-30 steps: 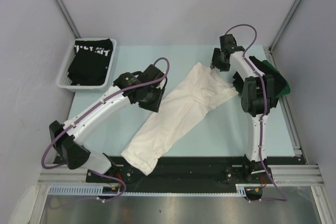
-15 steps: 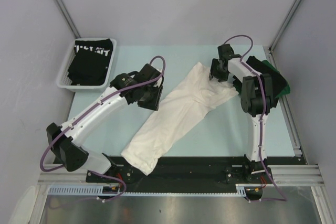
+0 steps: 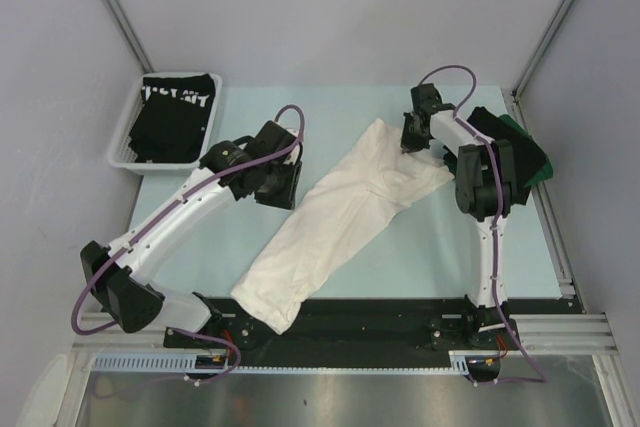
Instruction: Fold and stack the t-shirts
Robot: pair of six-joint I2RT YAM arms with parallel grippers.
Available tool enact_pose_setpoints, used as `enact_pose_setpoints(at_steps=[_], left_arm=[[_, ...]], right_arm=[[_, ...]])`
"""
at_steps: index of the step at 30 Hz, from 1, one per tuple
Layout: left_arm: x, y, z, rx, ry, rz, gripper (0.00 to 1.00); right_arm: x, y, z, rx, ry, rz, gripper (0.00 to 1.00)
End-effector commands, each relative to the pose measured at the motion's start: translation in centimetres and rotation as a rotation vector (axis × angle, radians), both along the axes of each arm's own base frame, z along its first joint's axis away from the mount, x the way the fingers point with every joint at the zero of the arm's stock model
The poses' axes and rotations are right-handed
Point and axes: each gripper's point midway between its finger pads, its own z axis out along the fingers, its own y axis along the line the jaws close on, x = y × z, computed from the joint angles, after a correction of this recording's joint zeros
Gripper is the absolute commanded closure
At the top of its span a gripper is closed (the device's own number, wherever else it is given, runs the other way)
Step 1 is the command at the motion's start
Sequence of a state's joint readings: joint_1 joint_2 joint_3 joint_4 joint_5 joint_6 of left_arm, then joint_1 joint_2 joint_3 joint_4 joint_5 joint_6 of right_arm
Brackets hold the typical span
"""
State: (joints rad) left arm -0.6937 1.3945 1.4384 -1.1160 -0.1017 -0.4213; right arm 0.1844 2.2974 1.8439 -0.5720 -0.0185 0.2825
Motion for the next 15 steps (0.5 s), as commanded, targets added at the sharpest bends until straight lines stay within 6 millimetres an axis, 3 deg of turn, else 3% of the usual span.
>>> enact_pose_setpoints(at_steps=[1, 9, 10, 15], left_arm=[[0.0, 0.6, 0.8, -0.017, -0.025, 0.027, 0.61], [-0.3, 1.2, 0.4, -0.002, -0.014, 0.034, 0.61], [-0.3, 1.3, 0.3, 0.002, -0.012, 0.035, 0.62], [-0.5, 2.0, 0.1, 0.024, -0.002, 0.041, 0.62]], right_arm=[[0.0, 1.6, -2.6, -0.019, 0.028, 0.058, 1.00], [2.4, 2.1, -2.7, -0.101, -0.018, 0.106, 1.00], [2.6, 2.3, -3.5, -0.108, -0.011, 0.113, 1.00], [5.6, 2.8, -2.6, -0.134, -0.066, 0.118, 1.00]])
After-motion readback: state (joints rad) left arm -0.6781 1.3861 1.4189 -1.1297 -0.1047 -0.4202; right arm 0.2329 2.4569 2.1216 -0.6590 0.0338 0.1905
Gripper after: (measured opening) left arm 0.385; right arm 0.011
